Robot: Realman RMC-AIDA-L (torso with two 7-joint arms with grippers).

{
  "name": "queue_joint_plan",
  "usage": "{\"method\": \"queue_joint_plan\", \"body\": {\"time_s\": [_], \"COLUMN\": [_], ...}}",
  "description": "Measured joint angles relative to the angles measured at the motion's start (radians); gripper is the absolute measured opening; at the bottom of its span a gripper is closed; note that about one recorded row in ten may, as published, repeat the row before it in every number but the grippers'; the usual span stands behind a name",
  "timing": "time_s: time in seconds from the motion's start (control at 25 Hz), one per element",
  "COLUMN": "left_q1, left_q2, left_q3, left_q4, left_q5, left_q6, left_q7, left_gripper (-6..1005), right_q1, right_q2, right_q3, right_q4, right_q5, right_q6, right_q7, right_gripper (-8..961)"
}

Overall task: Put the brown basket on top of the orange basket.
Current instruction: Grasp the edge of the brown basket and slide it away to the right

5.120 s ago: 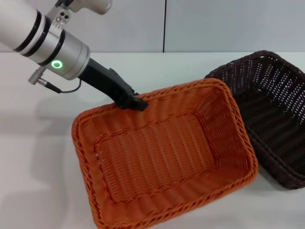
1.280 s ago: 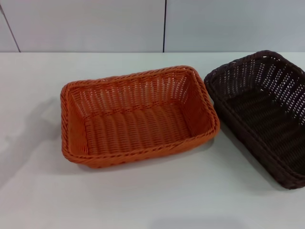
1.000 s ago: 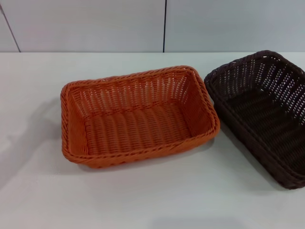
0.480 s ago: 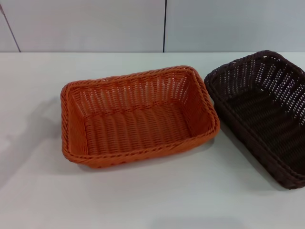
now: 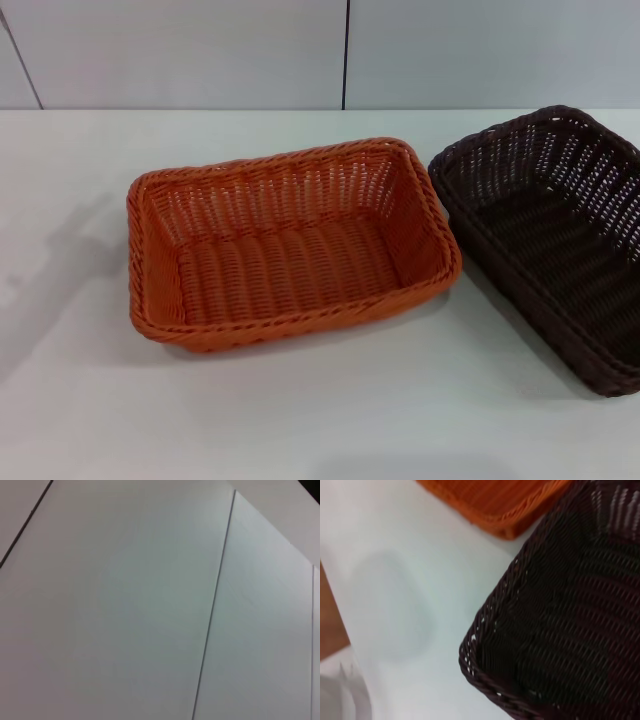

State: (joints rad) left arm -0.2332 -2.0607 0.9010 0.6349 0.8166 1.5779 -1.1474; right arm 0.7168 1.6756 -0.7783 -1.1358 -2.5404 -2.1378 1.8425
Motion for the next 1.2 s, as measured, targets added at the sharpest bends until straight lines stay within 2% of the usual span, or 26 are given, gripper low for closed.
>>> {"method": "queue_joint_plan", "body": {"time_s": [0.28, 0.56, 0.64, 1.2], "left_q1": [-0.042, -0.054, -0.054, -0.054], "left_q2": [-0.003, -0.002, -0.002, 0.001], "left_q3": [0.002, 0.002, 0.002, -0.001], "left_q4": [-0.056, -0.059, -0.059, -0.057], "left_q5": [0.0, 0.0, 0.0, -0.001], "left_q6": [-0.014, -0.014, -0.014, -0.013], "left_q7": [0.033, 0.043, 0.043, 0.044], "left_gripper": [724, 725, 725, 724], "right_q1": [0.054, 0.08, 0.085, 0.078], "right_q2": [0.043, 0.114, 0.126, 0.158], "right_q3": [-0.026, -0.069, -0.08, -0.098], "right_q4": [0.017, 0.023, 0.028, 0.016], "right_q5": [-0.097, -0.143, -0.156, -0.184], "right_q6": [0.032, 0.071, 0.076, 0.026], "right_q7": [-0.05, -0.084, -0.091, -0.119], "right_gripper": [829, 829, 829, 830]}}
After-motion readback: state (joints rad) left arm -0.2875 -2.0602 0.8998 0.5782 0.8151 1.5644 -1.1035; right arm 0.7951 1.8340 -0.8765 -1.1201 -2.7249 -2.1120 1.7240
